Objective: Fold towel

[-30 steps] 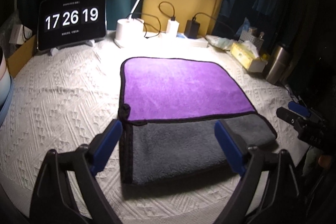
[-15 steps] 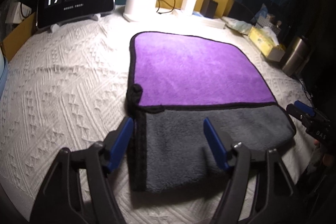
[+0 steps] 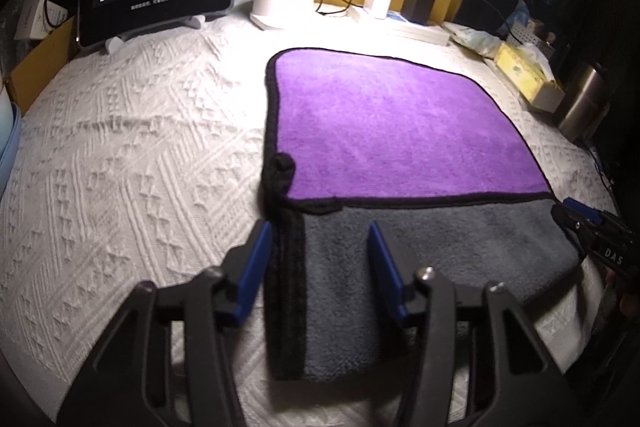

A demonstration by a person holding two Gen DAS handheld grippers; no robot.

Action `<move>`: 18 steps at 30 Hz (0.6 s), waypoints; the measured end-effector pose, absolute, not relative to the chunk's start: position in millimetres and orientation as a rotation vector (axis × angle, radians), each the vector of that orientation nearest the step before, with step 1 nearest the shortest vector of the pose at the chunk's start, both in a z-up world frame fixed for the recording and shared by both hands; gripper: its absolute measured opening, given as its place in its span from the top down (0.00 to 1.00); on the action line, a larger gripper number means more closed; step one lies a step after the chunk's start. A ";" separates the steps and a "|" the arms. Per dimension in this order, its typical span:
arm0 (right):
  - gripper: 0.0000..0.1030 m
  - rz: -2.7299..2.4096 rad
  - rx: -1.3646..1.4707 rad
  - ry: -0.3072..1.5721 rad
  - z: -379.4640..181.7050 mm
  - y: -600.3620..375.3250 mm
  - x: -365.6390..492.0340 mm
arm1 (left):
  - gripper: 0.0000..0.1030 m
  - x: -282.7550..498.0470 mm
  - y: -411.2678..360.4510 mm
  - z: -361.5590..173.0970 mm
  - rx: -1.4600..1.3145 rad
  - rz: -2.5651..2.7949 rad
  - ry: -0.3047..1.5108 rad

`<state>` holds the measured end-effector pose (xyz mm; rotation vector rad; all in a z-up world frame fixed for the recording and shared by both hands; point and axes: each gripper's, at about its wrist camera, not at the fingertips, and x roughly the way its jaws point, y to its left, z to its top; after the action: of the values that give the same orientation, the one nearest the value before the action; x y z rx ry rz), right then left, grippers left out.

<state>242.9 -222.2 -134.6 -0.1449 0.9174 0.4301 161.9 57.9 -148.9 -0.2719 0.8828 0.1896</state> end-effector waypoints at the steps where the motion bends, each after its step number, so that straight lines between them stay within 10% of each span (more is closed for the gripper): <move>1: 0.61 0.435 -0.146 0.920 -135.1 -221.8 243.1 | 0.55 161.5 58.4 -148.9 -0.270 0.194 0.881; 18: 0.91 0.420 -0.216 0.867 -127.5 -220.9 227.6 | 0.91 154.8 49.4 -142.5 -0.249 0.178 0.864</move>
<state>227.6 -220.9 -127.5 -0.2160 0.8672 0.4205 154.8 49.4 -142.5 -0.2488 0.8643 0.1777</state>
